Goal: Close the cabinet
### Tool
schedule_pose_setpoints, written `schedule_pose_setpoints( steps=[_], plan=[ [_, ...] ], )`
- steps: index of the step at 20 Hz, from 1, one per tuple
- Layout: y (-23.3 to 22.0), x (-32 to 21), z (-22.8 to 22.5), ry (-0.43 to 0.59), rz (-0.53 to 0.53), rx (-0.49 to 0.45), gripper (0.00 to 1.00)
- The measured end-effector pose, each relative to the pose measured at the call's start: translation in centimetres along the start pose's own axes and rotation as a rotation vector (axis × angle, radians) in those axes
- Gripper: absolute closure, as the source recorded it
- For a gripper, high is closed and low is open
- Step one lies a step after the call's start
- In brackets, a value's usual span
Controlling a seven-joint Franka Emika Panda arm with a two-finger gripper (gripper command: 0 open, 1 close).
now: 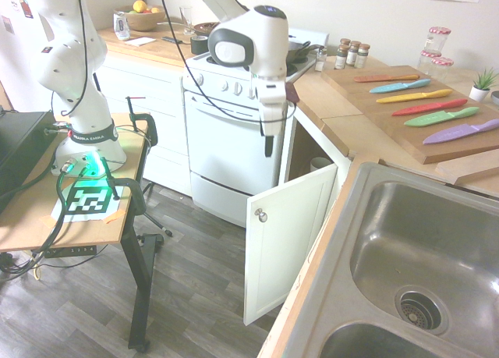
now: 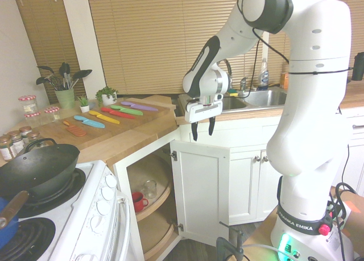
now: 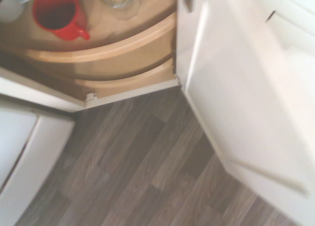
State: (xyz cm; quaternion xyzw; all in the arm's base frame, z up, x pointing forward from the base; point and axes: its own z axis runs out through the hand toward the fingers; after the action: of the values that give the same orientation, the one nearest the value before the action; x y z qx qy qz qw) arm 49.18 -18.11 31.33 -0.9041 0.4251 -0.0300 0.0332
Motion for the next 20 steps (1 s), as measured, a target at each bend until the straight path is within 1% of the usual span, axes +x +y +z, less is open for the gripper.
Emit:
schedule_pose_setpoints(
  steps=[7, 14, 20],
  plan=[
    [3.0, 5.9, 0.8, 0.017, -0.002, 0.034, 0.0],
    [5.7, 9.9, 3.9, 0.004, 0.018, 0.048, 0.0],
    [6.1, 12.8, 5.4, -0.008, 0.089, 0.119, 0.0]
  ],
)
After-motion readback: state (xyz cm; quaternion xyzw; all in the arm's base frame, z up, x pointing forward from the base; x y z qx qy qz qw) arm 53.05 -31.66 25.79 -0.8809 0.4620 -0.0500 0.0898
